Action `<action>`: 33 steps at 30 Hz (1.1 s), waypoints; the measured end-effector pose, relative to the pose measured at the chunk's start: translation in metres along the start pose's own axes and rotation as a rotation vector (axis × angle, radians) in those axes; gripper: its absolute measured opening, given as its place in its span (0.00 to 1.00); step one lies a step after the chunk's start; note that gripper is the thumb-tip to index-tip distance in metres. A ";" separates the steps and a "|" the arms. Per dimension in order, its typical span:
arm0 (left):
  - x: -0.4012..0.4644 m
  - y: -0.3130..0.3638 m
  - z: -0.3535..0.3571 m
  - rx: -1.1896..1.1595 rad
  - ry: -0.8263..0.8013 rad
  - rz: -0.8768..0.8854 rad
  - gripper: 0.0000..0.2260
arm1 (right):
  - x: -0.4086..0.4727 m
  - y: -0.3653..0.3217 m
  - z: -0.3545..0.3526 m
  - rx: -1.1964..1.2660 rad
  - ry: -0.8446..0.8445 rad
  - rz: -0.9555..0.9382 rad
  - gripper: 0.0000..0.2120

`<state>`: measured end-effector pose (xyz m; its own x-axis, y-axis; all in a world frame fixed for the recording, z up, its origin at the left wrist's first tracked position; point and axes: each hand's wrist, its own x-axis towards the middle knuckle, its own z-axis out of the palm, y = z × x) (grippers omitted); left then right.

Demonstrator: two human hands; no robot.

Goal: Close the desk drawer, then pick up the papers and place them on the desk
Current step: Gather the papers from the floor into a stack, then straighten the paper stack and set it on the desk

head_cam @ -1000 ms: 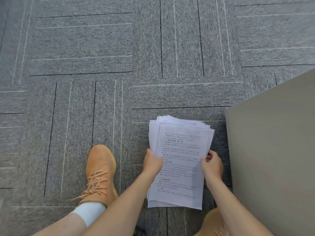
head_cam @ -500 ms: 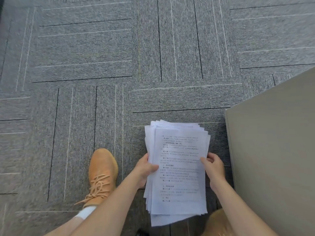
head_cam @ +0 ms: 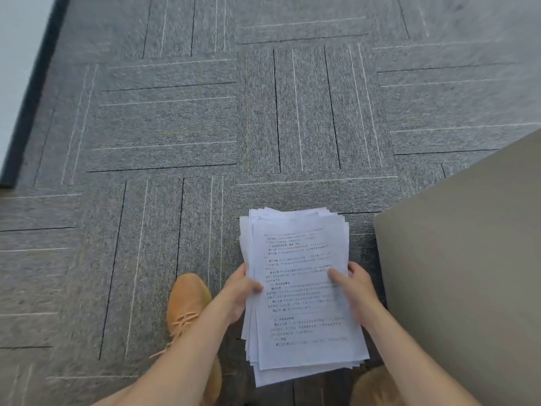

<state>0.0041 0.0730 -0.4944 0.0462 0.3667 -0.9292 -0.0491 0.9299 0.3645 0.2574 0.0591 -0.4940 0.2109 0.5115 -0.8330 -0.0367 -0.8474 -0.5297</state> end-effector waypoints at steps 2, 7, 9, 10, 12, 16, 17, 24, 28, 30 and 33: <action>-0.028 0.031 0.003 0.012 0.075 0.082 0.24 | -0.025 -0.037 0.003 0.002 -0.017 -0.067 0.07; -0.137 0.116 0.011 0.021 0.096 0.324 0.19 | -0.123 -0.141 0.000 0.013 -0.009 -0.298 0.05; -0.190 0.145 0.012 0.005 0.042 0.405 0.18 | -0.173 -0.179 -0.004 0.023 0.015 -0.374 0.07; -0.216 0.158 0.013 -0.005 0.022 0.442 0.17 | -0.200 -0.196 -0.007 0.026 0.034 -0.413 0.08; -0.271 0.178 0.009 -0.015 0.023 0.526 0.15 | -0.258 -0.226 -0.017 0.018 0.069 -0.511 0.09; -0.376 0.205 0.015 0.021 -0.063 0.727 0.17 | -0.385 -0.264 -0.046 -0.006 0.115 -0.689 0.10; -0.406 0.208 0.021 0.028 -0.125 0.783 0.16 | -0.420 -0.269 -0.055 -0.004 0.133 -0.735 0.08; -0.604 0.193 0.088 0.081 -0.532 1.032 0.15 | -0.645 -0.251 -0.161 0.144 0.453 -1.014 0.06; -0.704 0.152 0.158 0.205 -0.799 1.156 0.15 | -0.753 -0.192 -0.240 0.263 0.643 -1.096 0.09; -0.744 0.125 0.196 0.290 -0.910 1.194 0.16 | -0.798 -0.159 -0.273 0.330 0.721 -1.114 0.11; -0.792 0.081 0.250 0.333 -0.963 1.234 0.17 | -0.845 -0.109 -0.314 0.425 0.817 -1.130 0.13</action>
<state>0.2128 -0.1351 0.2865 0.7343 0.6241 0.2670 -0.3275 -0.0188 0.9447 0.3902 -0.3255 0.3174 0.8020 0.5189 0.2959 0.2724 0.1230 -0.9543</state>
